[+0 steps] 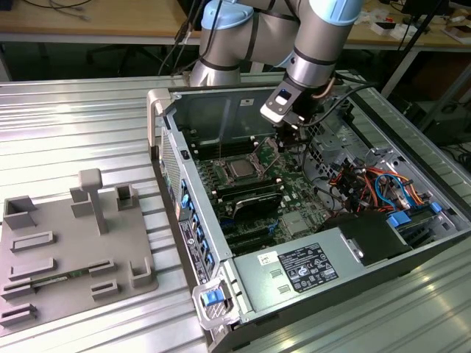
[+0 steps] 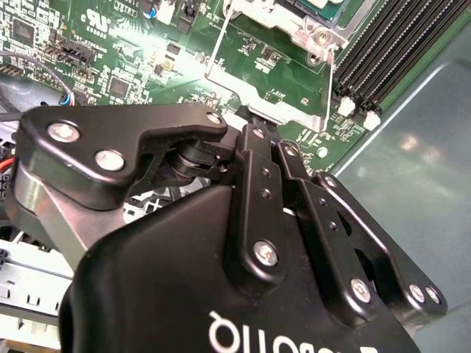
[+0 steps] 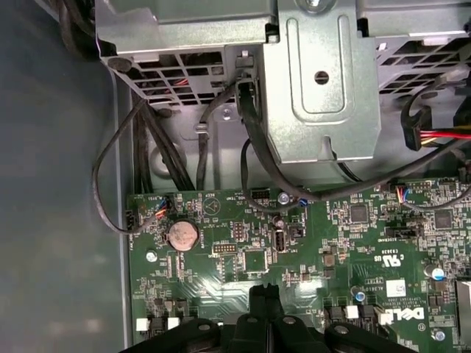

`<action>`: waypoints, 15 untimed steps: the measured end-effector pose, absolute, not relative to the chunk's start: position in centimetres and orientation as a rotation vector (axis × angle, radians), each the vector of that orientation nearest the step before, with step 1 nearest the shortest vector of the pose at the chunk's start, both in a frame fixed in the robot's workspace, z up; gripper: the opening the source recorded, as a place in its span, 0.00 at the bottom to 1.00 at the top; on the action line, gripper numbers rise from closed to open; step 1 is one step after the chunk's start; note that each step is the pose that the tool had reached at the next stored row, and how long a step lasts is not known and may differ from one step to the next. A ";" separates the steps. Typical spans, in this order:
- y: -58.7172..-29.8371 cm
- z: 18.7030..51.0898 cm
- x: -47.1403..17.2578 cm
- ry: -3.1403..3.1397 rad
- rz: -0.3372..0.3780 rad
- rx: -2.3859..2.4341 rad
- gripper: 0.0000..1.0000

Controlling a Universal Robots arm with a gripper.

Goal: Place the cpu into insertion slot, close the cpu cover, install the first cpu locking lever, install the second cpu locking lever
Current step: 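Close the cpu cover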

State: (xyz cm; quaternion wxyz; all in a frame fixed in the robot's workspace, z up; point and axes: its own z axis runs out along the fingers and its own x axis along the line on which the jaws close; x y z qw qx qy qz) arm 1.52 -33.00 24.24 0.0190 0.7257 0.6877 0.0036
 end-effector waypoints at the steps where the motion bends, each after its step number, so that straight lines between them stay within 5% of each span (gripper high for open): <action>1: -33.0 24.2 1.4 2.135 0.011 2.253 0.11; 15: -33.0 24.2 -0.5 2.135 0.011 2.253 0.11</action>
